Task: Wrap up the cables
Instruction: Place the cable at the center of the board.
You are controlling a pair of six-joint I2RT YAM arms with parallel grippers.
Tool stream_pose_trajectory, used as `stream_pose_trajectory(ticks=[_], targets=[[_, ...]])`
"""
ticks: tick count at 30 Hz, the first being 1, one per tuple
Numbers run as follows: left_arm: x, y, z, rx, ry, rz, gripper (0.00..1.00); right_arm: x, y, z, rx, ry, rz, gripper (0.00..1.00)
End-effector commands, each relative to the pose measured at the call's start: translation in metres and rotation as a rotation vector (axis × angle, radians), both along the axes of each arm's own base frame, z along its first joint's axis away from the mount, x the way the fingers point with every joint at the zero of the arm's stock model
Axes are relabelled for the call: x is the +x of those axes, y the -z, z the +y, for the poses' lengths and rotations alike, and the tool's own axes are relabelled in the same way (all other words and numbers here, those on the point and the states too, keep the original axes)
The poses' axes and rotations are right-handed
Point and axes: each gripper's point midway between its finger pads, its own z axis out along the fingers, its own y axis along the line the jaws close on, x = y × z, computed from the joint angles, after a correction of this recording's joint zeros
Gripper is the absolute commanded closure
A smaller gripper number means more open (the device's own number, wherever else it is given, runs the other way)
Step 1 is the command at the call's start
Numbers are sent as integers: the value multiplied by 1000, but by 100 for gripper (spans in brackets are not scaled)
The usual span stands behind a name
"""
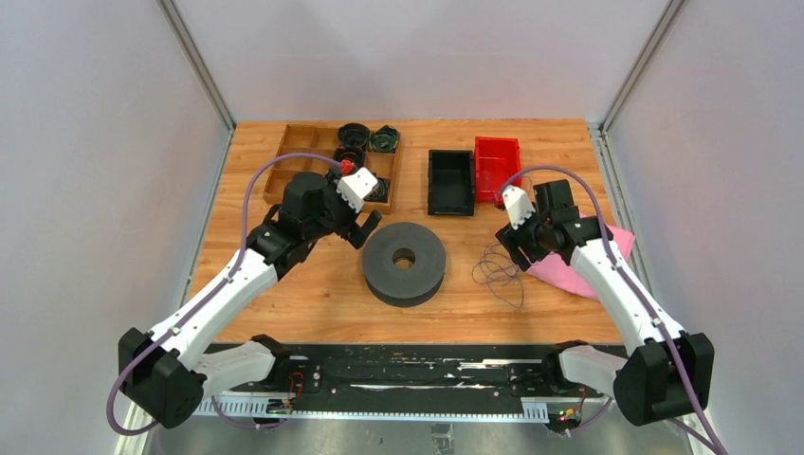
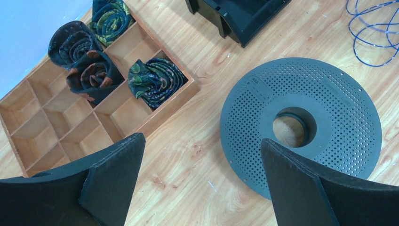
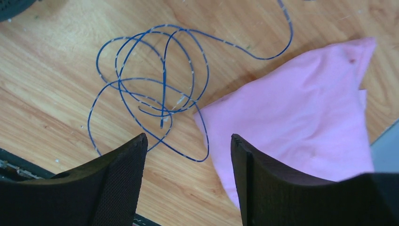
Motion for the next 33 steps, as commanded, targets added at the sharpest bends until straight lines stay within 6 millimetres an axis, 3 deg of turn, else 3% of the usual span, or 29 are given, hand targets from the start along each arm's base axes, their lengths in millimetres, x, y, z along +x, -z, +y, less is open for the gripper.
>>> stream_pose_trajectory(ticks=[1,5,11,19,22,26,29,33], targets=[[1,-10,1,-14,13,-51,2,12,-31,-1,-20,15,-50,33],[1,-11,-1,-20,20,-51,2,28,-46,1,-3,37,-91,32],[1,-8,-3,-22,26,-43,2,84,-44,-2,2,118,-122,35],[-3,-12,-1,-27,27,-55,2,125,21,7,-57,53,54,39],[-4,-14,0,-31,25,-60,2,133,34,7,-83,40,82,55],[-6,-16,2,-30,23,-68,2,122,22,17,-57,3,101,95],[-6,-15,3,-28,21,-75,2,96,-2,30,-20,-40,84,99],[-6,-12,5,-23,16,-78,2,52,-50,45,53,-100,7,99]])
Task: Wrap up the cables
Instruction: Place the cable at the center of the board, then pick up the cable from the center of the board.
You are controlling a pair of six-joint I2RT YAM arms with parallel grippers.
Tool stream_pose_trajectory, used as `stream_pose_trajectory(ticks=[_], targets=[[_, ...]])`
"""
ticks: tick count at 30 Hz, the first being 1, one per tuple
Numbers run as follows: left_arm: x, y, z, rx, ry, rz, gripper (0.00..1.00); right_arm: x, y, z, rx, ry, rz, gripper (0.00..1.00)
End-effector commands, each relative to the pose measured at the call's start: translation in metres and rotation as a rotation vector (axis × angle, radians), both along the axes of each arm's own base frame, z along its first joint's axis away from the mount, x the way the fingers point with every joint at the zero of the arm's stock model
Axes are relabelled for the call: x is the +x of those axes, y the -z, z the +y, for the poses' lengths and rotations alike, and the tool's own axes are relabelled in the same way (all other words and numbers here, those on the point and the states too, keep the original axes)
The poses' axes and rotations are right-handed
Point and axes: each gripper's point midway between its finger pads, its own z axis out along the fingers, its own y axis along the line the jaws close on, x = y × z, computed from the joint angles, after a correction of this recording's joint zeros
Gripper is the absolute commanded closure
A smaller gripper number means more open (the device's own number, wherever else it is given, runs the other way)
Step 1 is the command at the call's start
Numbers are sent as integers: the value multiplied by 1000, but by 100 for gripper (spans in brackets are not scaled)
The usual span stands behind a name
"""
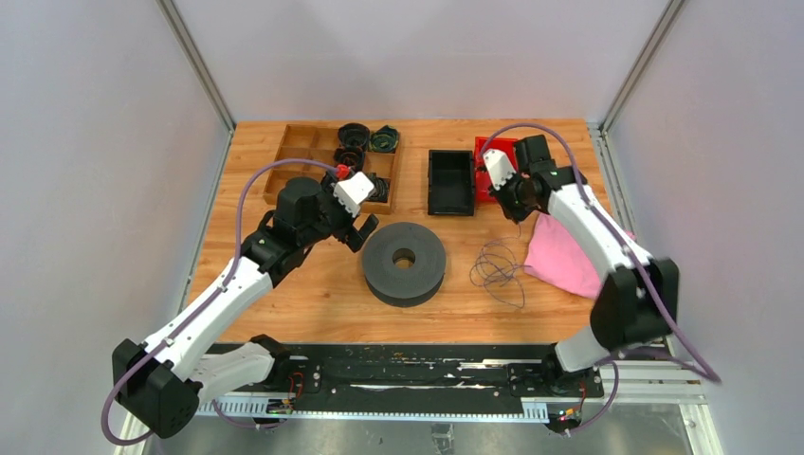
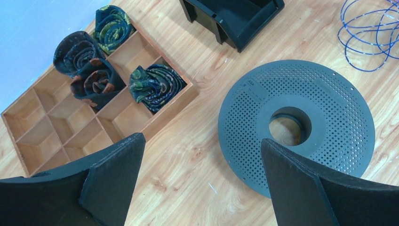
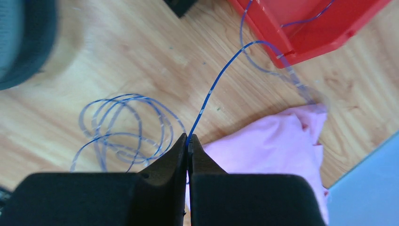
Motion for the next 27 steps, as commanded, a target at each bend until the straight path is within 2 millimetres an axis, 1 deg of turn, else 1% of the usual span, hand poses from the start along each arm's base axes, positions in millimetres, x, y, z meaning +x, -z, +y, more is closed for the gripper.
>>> stream_pose_trajectory(ticks=[1,4,8,10,14,20,22,27], targets=[[2,-4,4,-5,-10,-38,2,-56,-61,24,113,-90,-81,99],[3,-4,5,-4,-14,-45,2,-83,-96,27,179,-107,-185,99],[3,-5,5,-4,-18,-47,2,-104,-153,20,249,-98,-388,99],[4,-5,5,-4,-19,-45,2,-113,-175,20,280,-113,-456,99],[4,-3,6,2,-24,-43,2,-132,-214,22,337,-165,-551,99],[6,0,8,16,-35,-43,2,-145,-253,23,377,-183,-618,99],[7,0,9,19,-38,-45,2,-150,-269,23,393,-191,-648,99],[9,4,8,29,-39,-38,2,-159,-318,20,435,-185,-749,99]])
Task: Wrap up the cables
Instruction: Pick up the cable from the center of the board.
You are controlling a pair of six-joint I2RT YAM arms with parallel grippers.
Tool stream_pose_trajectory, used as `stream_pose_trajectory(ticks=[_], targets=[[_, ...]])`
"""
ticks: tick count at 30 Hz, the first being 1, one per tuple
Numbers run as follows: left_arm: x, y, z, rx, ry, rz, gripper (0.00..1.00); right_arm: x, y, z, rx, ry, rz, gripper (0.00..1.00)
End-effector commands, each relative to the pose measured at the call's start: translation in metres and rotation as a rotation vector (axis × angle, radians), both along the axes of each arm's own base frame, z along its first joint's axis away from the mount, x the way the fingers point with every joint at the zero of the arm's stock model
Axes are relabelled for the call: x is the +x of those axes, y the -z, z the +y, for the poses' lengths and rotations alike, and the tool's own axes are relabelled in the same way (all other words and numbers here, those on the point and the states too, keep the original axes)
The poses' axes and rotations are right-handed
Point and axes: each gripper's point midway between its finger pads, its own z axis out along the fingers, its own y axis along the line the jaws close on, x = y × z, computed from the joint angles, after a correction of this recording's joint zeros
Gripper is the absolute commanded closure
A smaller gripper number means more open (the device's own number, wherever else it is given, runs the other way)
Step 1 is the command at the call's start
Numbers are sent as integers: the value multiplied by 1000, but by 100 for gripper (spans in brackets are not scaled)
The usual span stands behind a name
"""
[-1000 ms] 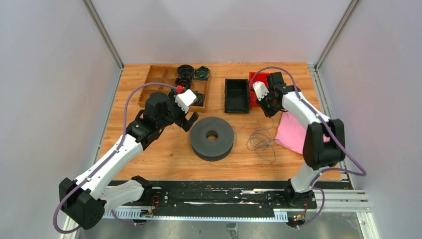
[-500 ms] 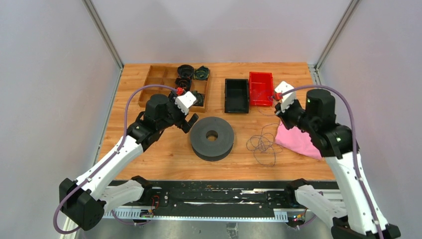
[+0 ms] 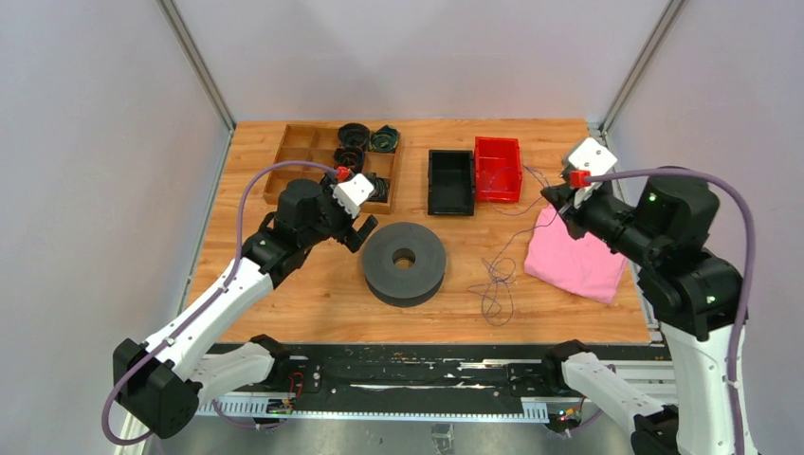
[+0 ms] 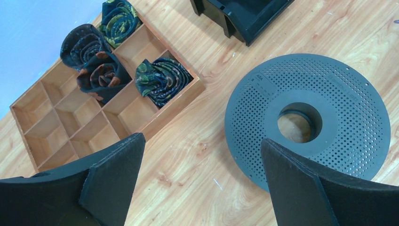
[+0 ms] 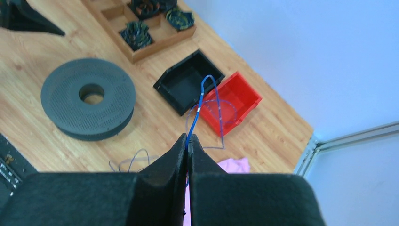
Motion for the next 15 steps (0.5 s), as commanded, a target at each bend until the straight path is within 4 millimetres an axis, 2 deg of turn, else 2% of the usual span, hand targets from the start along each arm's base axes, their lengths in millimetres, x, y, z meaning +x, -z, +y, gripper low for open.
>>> stream_pose_trajectory(ticks=[1,5,8,10,15], targets=[[8,-3,2,3,-14,-31,2,-15,-44,2,69,-20,-73,99],[9,-2,2,8,-18,-30,2,-20,-70,3,104,-24,-121,99],[10,-1,3,13,-22,-30,2,-18,-68,3,104,-22,-115,99],[10,-1,3,14,-23,-34,2,-12,-53,3,88,-14,-87,99],[10,-1,2,12,-19,-32,2,14,6,0,8,39,15,99]])
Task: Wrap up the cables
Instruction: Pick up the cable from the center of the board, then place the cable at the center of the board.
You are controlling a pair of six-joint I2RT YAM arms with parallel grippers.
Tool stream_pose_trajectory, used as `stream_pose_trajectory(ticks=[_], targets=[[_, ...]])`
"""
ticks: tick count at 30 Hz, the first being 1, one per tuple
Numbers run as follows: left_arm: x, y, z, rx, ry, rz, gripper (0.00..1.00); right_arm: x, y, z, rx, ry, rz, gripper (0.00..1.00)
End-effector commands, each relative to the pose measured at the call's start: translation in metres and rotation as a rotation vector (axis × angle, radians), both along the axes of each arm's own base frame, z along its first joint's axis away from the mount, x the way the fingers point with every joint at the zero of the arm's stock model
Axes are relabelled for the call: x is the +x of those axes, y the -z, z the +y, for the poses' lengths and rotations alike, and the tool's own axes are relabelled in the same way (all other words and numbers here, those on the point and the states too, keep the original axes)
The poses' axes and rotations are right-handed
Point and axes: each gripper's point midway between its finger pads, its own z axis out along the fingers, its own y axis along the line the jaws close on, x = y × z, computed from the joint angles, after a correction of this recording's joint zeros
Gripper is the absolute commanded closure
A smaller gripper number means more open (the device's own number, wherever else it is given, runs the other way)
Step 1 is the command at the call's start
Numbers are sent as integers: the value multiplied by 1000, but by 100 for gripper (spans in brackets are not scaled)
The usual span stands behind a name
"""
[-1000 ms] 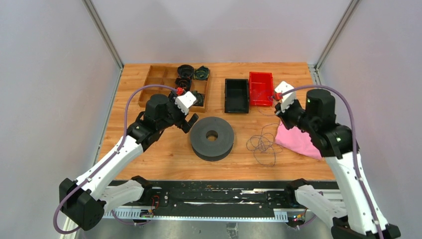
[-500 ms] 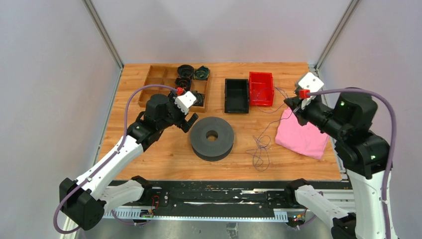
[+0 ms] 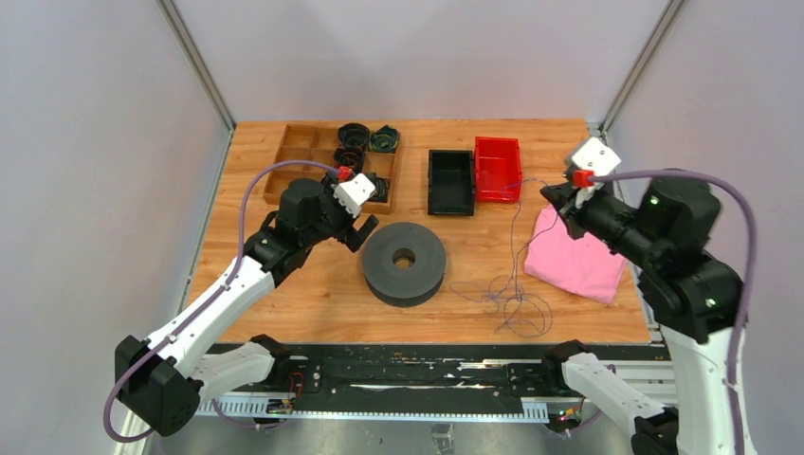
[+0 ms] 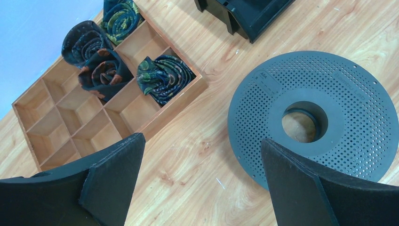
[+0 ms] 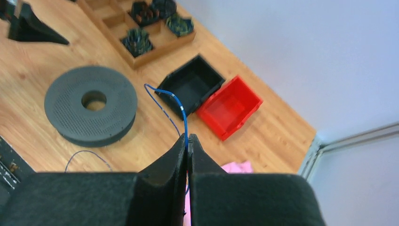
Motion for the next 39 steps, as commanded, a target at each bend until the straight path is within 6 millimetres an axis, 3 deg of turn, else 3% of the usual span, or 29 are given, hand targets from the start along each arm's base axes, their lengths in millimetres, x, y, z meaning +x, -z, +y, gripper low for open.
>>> stream_pose_trajectory(ticks=[1,8,13,18,23,26,29,31,34,39], targets=[[6,-4,0,-6,-6,-31,2,26,59,-1,-71,46,122,99],[5,-4,0,-8,1,-30,2,62,148,-4,-205,94,290,99],[3,-3,0,-8,6,-36,2,81,213,-17,-343,153,409,99],[1,-2,2,-2,10,-41,2,88,254,-32,-458,200,486,97],[0,-4,2,-6,10,-48,2,88,273,-44,-542,224,534,86],[0,-3,2,-7,10,-48,2,84,273,-43,-552,204,565,72],[0,0,3,-8,3,-45,2,80,262,-38,-535,180,575,53],[1,3,5,-1,-10,-42,2,78,251,-28,-491,141,560,45],[2,6,9,12,-28,-34,2,71,248,-2,-395,29,568,42],[2,10,13,36,-49,-10,2,66,275,34,-323,-100,637,41]])
